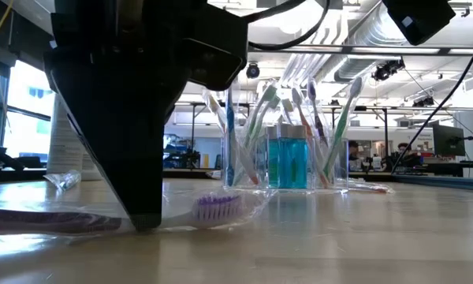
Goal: Pick & Place toothbrushing station
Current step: Put the violet toothbrush into the transparent organizer
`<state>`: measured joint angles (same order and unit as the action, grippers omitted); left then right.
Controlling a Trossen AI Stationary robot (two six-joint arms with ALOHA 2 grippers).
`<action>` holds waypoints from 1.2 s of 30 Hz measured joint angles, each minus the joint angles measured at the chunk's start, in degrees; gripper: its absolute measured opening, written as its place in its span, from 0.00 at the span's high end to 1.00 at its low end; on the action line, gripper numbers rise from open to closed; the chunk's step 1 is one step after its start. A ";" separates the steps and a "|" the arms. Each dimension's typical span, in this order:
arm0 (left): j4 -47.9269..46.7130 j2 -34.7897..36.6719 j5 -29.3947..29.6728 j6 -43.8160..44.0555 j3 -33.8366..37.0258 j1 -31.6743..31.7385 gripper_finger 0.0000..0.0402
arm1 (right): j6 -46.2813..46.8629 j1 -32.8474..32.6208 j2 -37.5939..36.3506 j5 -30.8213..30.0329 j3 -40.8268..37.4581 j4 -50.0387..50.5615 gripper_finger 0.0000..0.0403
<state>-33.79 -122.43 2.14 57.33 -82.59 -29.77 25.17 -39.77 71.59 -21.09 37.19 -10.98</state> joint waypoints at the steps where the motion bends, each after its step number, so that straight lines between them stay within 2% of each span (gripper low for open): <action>1: 0.03 0.00 0.02 0.00 0.00 -0.22 0.99 | 0.10 0.00 0.00 -0.32 0.00 0.00 0.24; 6: -0.26 2.62 0.27 -1.56 0.11 -0.22 0.99 | 0.26 0.00 0.00 -1.29 0.00 -0.02 0.24; 10: -3.57 7.16 6.18 -2.78 0.63 -0.59 1.00 | 0.28 0.00 0.00 -0.19 0.00 -0.02 0.24; 14: -2.69 12.93 16.45 -3.94 0.40 -3.07 1.00 | 0.01 0.23 0.00 1.76 0.00 0.03 0.24; 18: 0.74 17.31 30.95 -7.59 0.31 -6.49 1.00 | -2.59 0.88 0.00 1.66 0.00 -0.61 0.24; 21: 8.69 19.40 42.56 -14.73 0.32 -8.69 1.00 | -6.12 1.60 0.00 1.60 0.00 -3.24 0.24; 23: 17.19 19.85 47.12 -21.93 0.09 -9.30 1.00 | -8.77 2.09 0.00 1.60 0.00 -5.97 0.24; 25: 26.00 19.73 48.09 -30.29 0.19 -9.30 1.00 | -11.69 2.43 0.00 1.71 0.00 -9.02 0.24; 29: 40.49 18.93 46.21 -42.81 0.16 -8.29 1.00 | -18.26 2.39 0.00 1.73 0.02 -14.96 0.24; 36: 44.85 18.61 44.85 -45.96 0.13 -5.38 1.00 | -23.36 2.27 0.00 3.55 0.02 -18.69 0.24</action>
<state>11.06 -103.82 46.99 11.38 -82.46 -35.15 1.81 -37.50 71.59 -17.54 37.21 -29.67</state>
